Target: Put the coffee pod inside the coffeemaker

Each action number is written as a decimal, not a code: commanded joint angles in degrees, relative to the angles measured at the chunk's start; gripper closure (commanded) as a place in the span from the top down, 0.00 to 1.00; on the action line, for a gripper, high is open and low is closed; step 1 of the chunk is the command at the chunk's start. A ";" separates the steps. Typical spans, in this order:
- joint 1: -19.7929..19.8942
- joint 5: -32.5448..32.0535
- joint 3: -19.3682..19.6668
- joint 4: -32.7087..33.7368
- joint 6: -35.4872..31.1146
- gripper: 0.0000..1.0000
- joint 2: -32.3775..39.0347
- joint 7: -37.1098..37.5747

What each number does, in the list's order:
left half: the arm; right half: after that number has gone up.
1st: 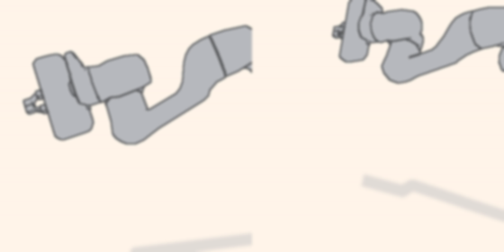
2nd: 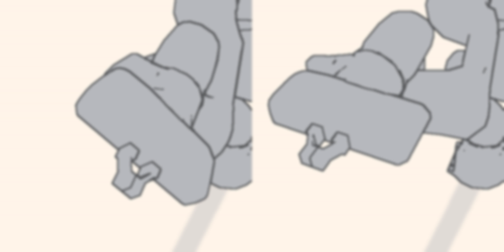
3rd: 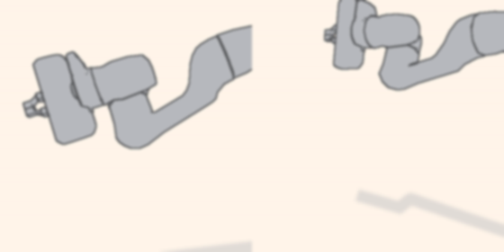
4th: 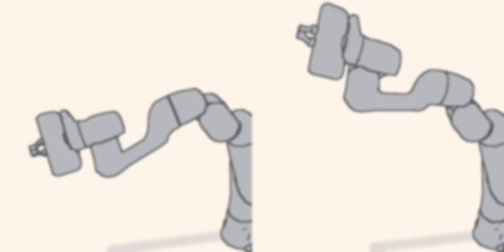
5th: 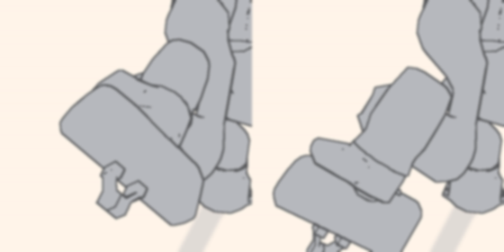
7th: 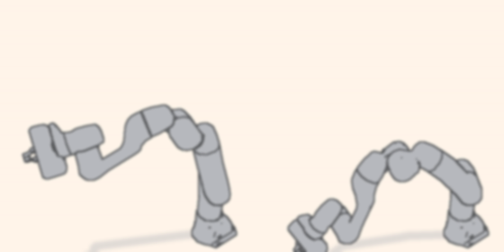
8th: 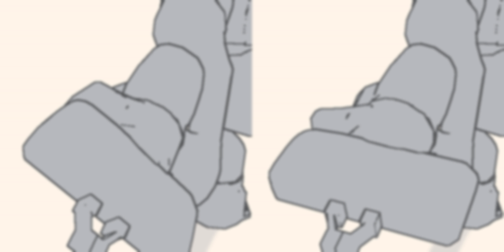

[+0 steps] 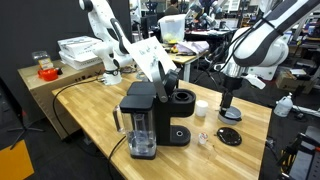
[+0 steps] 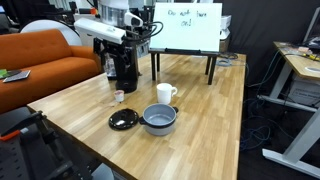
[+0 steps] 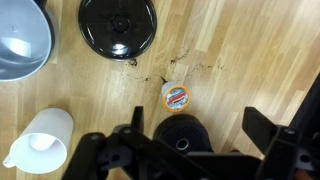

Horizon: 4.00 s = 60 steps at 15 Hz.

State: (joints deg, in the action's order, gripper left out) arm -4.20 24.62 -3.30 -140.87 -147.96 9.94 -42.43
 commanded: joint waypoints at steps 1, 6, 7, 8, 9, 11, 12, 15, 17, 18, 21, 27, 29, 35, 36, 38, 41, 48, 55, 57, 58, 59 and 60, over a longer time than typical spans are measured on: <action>3.84 4.94 -4.37 0.66 -5.62 1.00 4.79 -7.11; 9.00 9.70 -11.85 3.64 -8.08 1.00 11.04 -15.53; 7.75 6.71 -10.42 2.47 -7.71 1.00 10.11 -11.11; 8.25 6.97 -11.26 3.04 -7.72 1.00 10.78 -11.88; 8.51 7.11 -11.60 3.36 -7.71 1.00 11.01 -12.26; 8.84 7.19 -11.77 3.46 -7.69 1.00 11.03 -12.64; 8.94 7.20 -11.78 3.46 -7.68 1.00 11.03 -12.70; 8.98 7.22 -11.84 3.47 -7.68 1.00 11.03 -12.73; 10.18 9.11 -13.19 3.94 -7.46 1.00 11.41 -14.69; 11.59 11.17 -14.87 4.54 -7.08 1.00 12.03 -17.45; 13.40 15.33 -17.39 5.47 -7.40 1.00 14.11 -22.39; 12.70 12.74 -15.63 8.69 -6.62 1.00 20.80 -23.94; 12.22 10.37 -15.19 10.79 -6.19 1.00 23.15 -22.89; 10.57 -2.42 -12.34 15.91 -5.29 1.00 27.99 -13.59; 10.51 -4.49 -12.09 16.54 -4.95 1.00 28.64 -12.09; 10.54 -7.88 -12.09 17.87 -4.41 1.00 29.87 -9.53; 10.80 -11.44 -12.83 19.72 -4.24 1.00 31.28 -6.77; 12.14 -13.74 -14.48 21.35 -3.47 1.00 32.75 -4.96; 13.00 -13.33 -17.28 21.08 -3.38 1.00 33.35 -5.61; 13.16 -13.28 -17.09 20.91 -3.42 1.00 33.27 -5.47; 13.25 -13.29 -16.94 20.85 -3.38 1.00 33.27 -5.36; 13.39 -13.27 -16.83 20.81 -3.31 1.00 33.28 -5.26; 13.37 -13.37 -16.57 20.81 -3.20 1.00 33.28 -5.03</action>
State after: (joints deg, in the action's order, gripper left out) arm 7.83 12.05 -19.29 -120.44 -152.54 42.91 -48.24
